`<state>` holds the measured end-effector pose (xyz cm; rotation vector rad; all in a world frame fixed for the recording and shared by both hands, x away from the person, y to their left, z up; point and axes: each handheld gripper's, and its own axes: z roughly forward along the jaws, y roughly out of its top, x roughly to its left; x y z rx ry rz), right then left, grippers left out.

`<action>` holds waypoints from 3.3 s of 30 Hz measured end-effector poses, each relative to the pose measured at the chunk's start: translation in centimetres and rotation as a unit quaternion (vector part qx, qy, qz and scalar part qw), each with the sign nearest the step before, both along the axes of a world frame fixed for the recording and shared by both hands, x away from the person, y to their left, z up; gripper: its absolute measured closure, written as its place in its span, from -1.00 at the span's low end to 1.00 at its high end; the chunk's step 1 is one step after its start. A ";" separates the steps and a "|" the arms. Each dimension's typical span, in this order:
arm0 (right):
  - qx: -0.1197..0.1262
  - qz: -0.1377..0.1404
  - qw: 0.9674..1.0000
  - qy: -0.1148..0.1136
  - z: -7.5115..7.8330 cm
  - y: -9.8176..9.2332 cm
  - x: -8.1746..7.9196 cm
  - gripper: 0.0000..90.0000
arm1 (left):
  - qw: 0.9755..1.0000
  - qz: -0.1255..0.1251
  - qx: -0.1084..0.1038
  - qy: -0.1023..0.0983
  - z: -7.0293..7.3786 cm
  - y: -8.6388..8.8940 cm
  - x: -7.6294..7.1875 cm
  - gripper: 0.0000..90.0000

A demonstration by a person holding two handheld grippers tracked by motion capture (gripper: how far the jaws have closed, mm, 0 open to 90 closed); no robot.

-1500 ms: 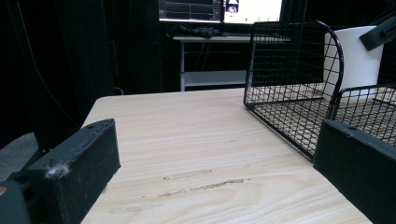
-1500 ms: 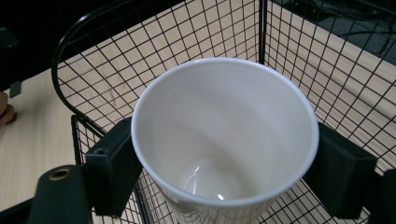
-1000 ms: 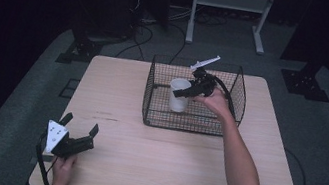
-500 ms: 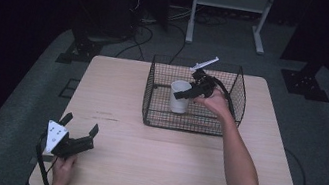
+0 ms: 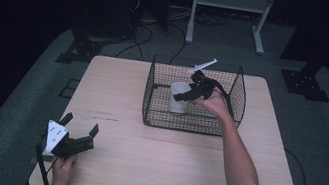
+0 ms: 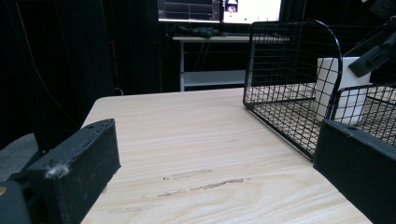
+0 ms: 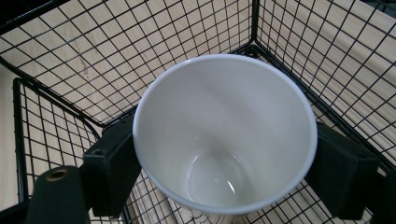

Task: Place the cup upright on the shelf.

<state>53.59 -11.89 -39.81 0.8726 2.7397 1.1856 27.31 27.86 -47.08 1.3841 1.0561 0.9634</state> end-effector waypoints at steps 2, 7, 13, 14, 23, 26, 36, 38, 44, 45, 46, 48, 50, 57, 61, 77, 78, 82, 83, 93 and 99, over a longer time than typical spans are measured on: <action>0.000 -0.001 1.000 0.002 0.0 -0.1 -0.1 -0.60 | 1.000 -0.001 0.001 -0.001 0.0 0.0 0.0 -1.00; -0.004 0.002 1.000 -0.001 0.2 -0.1 -0.3 -0.62 | 1.000 0.000 0.001 0.000 0.0 0.0 0.0 -1.00; -0.011 0.010 1.000 -0.005 0.3 0.3 -0.7 -0.64 | 1.000 0.000 0.001 0.000 0.0 0.0 0.0 -1.00; -0.012 0.011 1.000 -0.006 0.3 0.4 -0.8 -0.64 | 1.000 0.000 0.001 -0.001 0.0 0.0 0.0 -1.00; -0.021 0.015 1.000 -0.012 0.5 0.7 -1.2 -0.66 | 1.000 0.000 0.002 0.001 0.0 -0.1 0.0 -1.00; -0.017 0.015 1.000 -0.016 0.8 0.5 -1.3 -0.66 | 1.000 0.000 0.002 0.001 0.0 -0.1 0.0 -1.00; 0.024 0.006 0.999 -0.023 2.0 -0.7 -1.4 -0.70 | 1.000 0.001 0.001 0.002 0.0 0.0 0.1 -1.00; 0.031 0.004 0.999 -0.026 2.2 -1.0 -1.4 -0.70 | 1.000 0.001 0.001 0.002 0.0 0.0 0.1 -1.00; 0.051 -0.004 0.998 -0.030 3.0 -2.1 -1.5 -0.70 | 1.000 0.002 0.003 0.002 0.0 -0.1 0.1 -1.00; 0.049 -0.004 0.998 -0.031 3.1 -2.2 -1.5 -0.70 | 1.000 0.002 0.002 0.002 0.0 -0.1 0.1 -1.00; 0.050 -0.004 0.998 -0.030 3.1 -2.3 -1.5 -0.70 | 1.000 0.002 0.002 0.002 0.0 -0.1 0.1 -1.00; 0.050 -0.007 0.998 -0.031 3.2 -2.6 -1.6 -0.70 | 1.000 0.001 0.000 0.001 0.0 0.0 0.1 -1.00; 0.050 -0.010 0.998 -0.031 3.3 -2.8 -1.6 -0.70 | 1.000 0.001 0.001 0.002 0.0 0.0 0.1 -1.00; 0.053 -0.032 0.997 -0.035 4.1 -3.4 -2.3 -0.70 | 1.000 -0.002 0.003 0.000 0.0 -0.1 0.0 -1.00; 0.057 -0.036 0.997 -0.038 4.4 -3.9 -2.8 -0.70 | 1.000 -0.002 0.003 0.000 0.0 -0.1 0.0 -1.00; 0.071 -0.042 0.995 -0.047 5.9 -5.9 -4.4 -0.70 | 1.000 -0.001 0.004 0.000 0.0 -0.1 0.1 -1.00; 0.072 -0.043 0.995 -0.048 5.9 -6.0 -4.6 -0.70 | 1.000 -0.002 0.003 0.001 0.0 -0.1 0.1 -1.00; 0.074 -0.041 0.995 -0.049 5.8 -6.3 -5.1 -0.70 | 1.000 -0.002 0.003 0.000 0.0 -0.2 0.1 -1.00; 0.075 -0.041 0.995 -0.050 5.7 -6.3 -5.2 -0.70 | 1.000 -0.002 0.004 0.000 0.0 -0.2 0.1 -1.00; 0.086 -0.032 0.994 -0.055 6.0 -6.8 -6.4 -0.70 | 1.000 -0.002 0.004 0.000 0.0 -0.2 0.1 -1.00; 0.089 -0.024 0.994 -0.057 5.9 -7.1 -7.5 -0.70 | 1.000 -0.002 0.004 0.000 0.0 -0.2 0.1 -1.00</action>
